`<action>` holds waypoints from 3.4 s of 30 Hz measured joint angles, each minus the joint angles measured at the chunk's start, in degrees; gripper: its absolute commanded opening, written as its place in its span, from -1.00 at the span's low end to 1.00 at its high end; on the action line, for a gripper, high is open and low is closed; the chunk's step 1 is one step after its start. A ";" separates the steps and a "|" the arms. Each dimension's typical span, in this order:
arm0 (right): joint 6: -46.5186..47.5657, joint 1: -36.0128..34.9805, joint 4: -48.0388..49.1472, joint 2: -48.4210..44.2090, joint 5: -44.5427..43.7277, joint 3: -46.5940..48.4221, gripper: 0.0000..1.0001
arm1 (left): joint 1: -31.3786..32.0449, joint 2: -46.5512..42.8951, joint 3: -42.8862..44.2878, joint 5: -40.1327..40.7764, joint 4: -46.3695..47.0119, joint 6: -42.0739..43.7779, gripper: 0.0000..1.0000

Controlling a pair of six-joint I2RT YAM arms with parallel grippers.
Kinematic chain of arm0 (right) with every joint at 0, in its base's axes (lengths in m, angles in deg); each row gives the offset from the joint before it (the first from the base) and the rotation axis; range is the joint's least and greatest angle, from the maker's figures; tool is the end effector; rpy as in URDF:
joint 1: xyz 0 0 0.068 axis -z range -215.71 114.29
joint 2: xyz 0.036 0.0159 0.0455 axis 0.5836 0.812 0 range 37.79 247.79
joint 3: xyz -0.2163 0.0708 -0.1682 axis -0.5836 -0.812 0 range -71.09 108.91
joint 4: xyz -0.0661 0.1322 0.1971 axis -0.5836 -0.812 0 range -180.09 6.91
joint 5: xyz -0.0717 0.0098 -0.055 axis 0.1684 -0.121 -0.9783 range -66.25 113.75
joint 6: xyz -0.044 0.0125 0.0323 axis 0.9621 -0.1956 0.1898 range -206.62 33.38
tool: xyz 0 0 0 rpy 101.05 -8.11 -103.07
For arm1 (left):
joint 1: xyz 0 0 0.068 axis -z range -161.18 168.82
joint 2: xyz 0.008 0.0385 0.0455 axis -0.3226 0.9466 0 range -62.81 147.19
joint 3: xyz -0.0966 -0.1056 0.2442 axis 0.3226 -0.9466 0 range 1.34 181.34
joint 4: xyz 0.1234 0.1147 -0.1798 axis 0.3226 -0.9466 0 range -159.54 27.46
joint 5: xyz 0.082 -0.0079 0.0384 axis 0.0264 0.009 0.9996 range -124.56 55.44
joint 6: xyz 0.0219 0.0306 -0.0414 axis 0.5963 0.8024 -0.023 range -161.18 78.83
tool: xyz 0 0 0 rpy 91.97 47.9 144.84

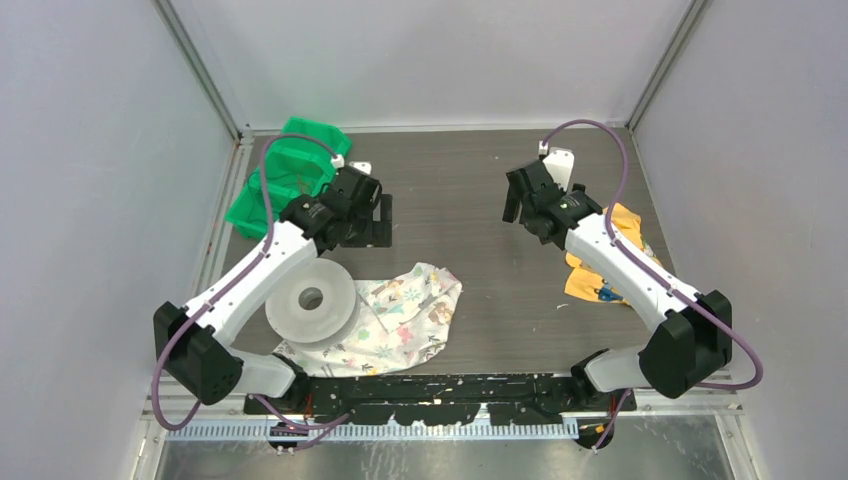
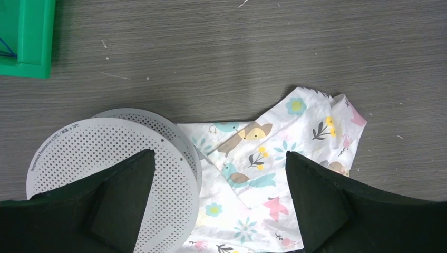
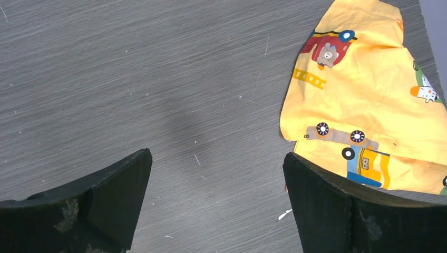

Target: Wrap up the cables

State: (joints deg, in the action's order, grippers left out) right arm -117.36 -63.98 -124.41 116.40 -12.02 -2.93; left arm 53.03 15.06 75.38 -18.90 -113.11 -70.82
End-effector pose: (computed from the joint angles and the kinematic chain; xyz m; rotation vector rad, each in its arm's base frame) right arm 0.2457 0.1066 0.3174 0.3013 2.2540 -0.2488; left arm 0.2202 -0.1372 0.3362 -0.0105 2.4746 -0.1316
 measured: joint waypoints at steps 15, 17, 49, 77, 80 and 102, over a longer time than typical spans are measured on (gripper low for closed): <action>-3.04 0.02 3.32 -0.04 10.80 -0.11 0.99 | -1.07 -5.27 0.00 0.66 -0.81 4.63 0.99; -4.61 -0.24 7.08 0.09 16.52 -0.70 0.99 | -4.92 -7.06 0.68 0.15 -1.86 5.33 0.99; -27.50 -24.50 53.31 44.89 64.46 13.92 0.28 | -30.23 -18.12 5.97 -16.00 -5.01 0.02 0.99; -13.64 -15.52 23.58 25.20 50.36 24.57 -0.99 | -30.23 -18.38 13.31 -19.19 -5.70 0.42 0.99; -6.05 -13.94 16.41 17.66 35.26 26.14 -0.99 | -30.23 -18.86 12.39 -19.12 -5.57 0.46 0.99; 14.40 -16.20 13.33 13.18 -9.42 7.85 -0.99 | -30.23 -15.10 1.60 -23.15 -2.82 -1.38 0.99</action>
State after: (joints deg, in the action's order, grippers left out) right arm -102.96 -80.17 -111.07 129.58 -21.44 4.92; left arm 22.81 -0.04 76.97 -42.04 -115.93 -72.20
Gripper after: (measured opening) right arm 0.039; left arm 0.996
